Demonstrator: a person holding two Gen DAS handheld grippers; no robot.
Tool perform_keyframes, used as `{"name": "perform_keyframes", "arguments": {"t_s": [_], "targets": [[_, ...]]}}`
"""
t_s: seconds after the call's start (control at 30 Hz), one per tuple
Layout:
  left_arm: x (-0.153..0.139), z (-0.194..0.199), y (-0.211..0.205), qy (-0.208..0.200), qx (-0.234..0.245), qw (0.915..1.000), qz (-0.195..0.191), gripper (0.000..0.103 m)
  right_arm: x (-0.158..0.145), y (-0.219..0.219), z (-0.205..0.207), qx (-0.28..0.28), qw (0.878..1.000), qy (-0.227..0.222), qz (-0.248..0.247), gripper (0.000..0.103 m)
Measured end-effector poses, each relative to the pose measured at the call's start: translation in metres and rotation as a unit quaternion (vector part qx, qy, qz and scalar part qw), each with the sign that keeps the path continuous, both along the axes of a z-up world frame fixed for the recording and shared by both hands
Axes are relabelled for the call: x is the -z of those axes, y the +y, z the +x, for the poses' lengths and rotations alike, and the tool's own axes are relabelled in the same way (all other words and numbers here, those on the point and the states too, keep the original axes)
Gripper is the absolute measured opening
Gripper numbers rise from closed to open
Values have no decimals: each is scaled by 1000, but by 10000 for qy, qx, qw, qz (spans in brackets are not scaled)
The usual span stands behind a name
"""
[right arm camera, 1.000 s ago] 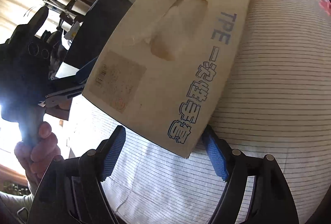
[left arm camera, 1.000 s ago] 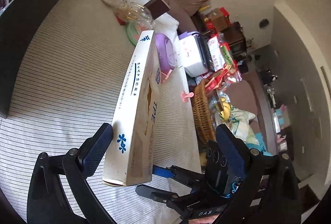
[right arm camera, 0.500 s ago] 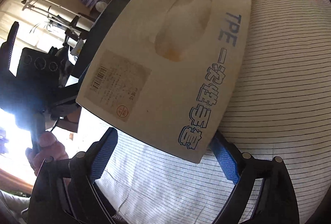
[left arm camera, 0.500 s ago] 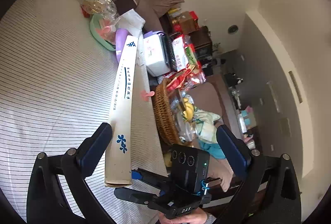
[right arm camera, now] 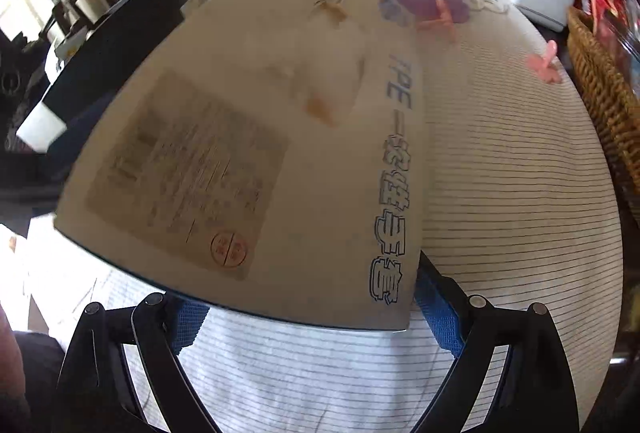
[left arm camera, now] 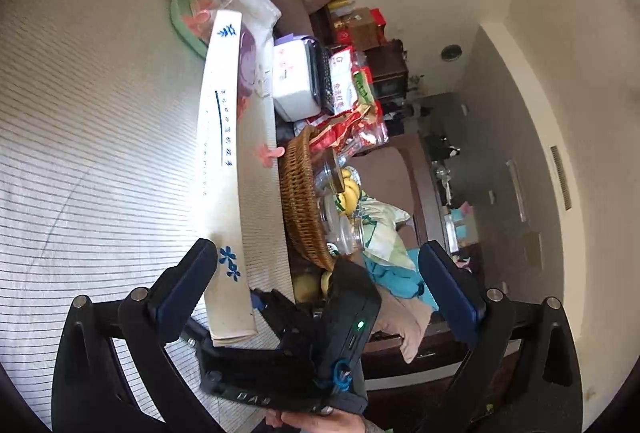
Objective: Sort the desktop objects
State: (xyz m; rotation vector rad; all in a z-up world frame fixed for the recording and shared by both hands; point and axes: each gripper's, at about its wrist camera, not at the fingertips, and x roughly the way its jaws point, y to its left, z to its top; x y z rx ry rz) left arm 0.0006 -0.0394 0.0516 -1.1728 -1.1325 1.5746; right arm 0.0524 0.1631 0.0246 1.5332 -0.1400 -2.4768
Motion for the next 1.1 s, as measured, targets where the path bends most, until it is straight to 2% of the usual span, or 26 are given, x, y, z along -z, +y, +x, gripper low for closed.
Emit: {"name": "perform_keyframes", "arguments": {"t_s": [0.07, 0.13, 0.17, 0.3, 0.37, 0.43, 0.53, 0.6, 0.63, 0.7, 0.73, 0.77, 0.8, 0.83, 0.93, 1.03, 1.1], "targets": [[7, -2, 2, -180, 71, 9998, 93, 101, 1, 11, -4, 45, 9997, 57, -225, 90], [14, -4, 5, -346, 158, 9993, -50, 101, 7, 28, -2, 42, 9969, -63, -787, 64], [18, -6, 6, -434, 153, 9988, -152, 101, 8, 30, -3, 63, 9962, -73, -871, 62], [33, -21, -3, -548, -190, 9964, -624, 102, 7, 31, -6, 87, 9948, -107, -1012, 61], [35, -29, 1, -514, -185, 9950, -831, 102, 7, 29, -7, 61, 9949, -112, -997, 62], [29, -29, 7, -360, -156, 9947, -952, 102, 7, 26, -5, 14, 9961, -92, -883, 63], [7, -21, 23, 119, 5, 9938, -1108, 102, 9, 14, 0, -136, 9987, -6, -481, 63], [-5, -16, 38, 514, 171, 9872, -1503, 102, 10, 4, 2, -300, 9994, 54, -138, 63], [-6, -14, 44, 580, 247, 9827, -1744, 102, 10, -1, 3, -387, 9992, 73, 0, 65], [8, -13, 55, 390, 357, 9752, -2147, 99, 11, -7, 5, -509, 9987, 69, 49, 71], [19, -14, 55, 190, 368, 9768, -2101, 94, 11, -7, 6, -529, 9986, 53, 12, 73], [30, -15, 53, -42, 364, 9793, -1992, 66, 13, -2, 8, -532, 9986, 26, -20, 74], [40, -16, 51, -249, 360, 9805, -1916, 35, 14, 5, 10, -518, 9986, -13, -85, 75], [47, -18, 47, -389, 328, 9805, -1899, 23, 14, 9, 10, -472, 9986, -75, -217, 77], [55, -23, 34, -637, 165, 9822, -1758, 22, 10, 31, 13, -300, 9958, -303, -814, 80], [48, -22, 30, -533, 152, 9852, -1624, 20, -1, 56, 20, 1, 9906, -204, -1353, 85], [44, -21, 34, -498, 257, 9890, -1368, 22, -5, 79, 15, 337, 9842, -111, -1732, 85]]}}
